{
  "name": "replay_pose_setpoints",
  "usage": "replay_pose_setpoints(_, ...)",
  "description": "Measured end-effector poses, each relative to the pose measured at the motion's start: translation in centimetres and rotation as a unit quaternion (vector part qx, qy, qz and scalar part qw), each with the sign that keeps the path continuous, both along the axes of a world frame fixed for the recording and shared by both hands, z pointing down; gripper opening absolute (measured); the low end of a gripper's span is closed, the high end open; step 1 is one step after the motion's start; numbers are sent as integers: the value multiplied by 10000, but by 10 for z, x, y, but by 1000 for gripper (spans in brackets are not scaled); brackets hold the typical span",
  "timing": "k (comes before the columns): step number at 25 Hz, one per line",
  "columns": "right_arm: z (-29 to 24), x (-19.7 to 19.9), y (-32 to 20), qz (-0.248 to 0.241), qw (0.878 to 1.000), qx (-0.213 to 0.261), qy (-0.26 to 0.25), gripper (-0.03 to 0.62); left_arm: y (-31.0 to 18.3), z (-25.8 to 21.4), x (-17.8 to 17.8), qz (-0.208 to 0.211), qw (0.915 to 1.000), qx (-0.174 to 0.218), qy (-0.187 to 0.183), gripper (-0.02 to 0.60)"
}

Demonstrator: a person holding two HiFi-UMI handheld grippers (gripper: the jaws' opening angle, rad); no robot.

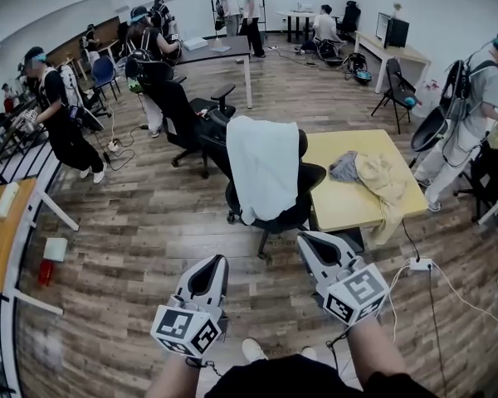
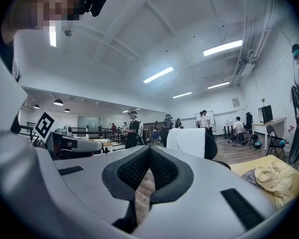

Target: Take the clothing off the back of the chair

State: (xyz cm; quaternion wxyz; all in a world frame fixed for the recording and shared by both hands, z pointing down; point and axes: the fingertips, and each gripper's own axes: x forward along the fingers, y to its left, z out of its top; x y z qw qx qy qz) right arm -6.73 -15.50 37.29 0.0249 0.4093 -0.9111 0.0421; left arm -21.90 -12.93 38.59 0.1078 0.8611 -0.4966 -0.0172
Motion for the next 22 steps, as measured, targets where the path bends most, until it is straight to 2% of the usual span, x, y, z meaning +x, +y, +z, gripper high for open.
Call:
replay_pose_setpoints(16, -9, -45, -40, 437, 9989, 136, -34, 12, -53, -17, -44, 420, 9986, 253, -186, 20)
replay_pose_setpoints(22, -16, -41, -49, 514, 9985, 202, -3, 12, -67, -21, -39, 456, 9985, 245, -167, 21)
